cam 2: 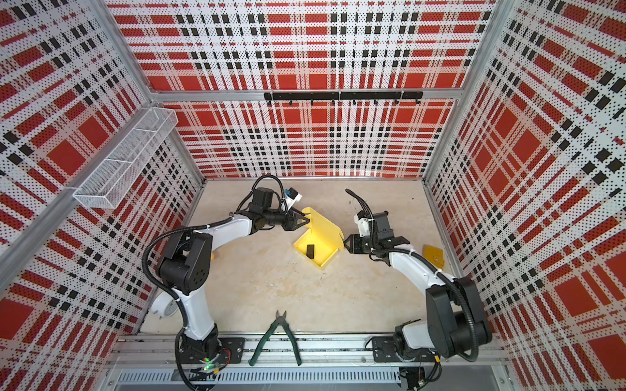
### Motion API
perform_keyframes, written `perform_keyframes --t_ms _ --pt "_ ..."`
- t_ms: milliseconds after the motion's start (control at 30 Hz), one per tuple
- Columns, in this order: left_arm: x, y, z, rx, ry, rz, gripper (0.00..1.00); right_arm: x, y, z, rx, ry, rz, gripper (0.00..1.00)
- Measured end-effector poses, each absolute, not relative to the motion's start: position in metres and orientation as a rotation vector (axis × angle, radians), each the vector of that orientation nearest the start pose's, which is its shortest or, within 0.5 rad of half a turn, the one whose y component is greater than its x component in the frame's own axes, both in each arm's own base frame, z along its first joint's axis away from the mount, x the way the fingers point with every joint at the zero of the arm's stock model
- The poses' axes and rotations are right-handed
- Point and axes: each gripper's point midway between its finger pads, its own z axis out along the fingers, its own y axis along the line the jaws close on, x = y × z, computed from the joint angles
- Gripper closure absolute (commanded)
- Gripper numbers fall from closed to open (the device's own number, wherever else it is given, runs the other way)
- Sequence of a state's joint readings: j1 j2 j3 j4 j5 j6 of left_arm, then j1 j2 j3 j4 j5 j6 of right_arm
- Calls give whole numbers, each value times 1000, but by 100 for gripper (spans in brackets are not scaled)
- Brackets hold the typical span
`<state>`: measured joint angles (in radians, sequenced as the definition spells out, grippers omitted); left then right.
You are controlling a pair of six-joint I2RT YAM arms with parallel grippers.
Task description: Fold the paper box
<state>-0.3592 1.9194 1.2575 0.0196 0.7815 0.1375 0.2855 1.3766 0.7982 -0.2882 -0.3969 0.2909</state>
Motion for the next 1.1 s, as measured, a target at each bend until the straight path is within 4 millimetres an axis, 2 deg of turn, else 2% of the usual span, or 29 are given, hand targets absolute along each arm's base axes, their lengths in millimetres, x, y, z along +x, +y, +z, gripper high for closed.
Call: perform_keyframes --t_ms 400,767,933,1100 --pt "411 -297 136 940 1974 -976 81 317 174 116 -255 2456 806 63" --pt "402 -297 135 929 1980 -968 83 289 166 112 -316 2457 791 63" --pt "392 -298 133 947 1976 -965 88 276 162 106 -323 2477 786 63" --pt "390 -299 133 954 1965 -951 89 268 161 104 -327 2483 795 63"
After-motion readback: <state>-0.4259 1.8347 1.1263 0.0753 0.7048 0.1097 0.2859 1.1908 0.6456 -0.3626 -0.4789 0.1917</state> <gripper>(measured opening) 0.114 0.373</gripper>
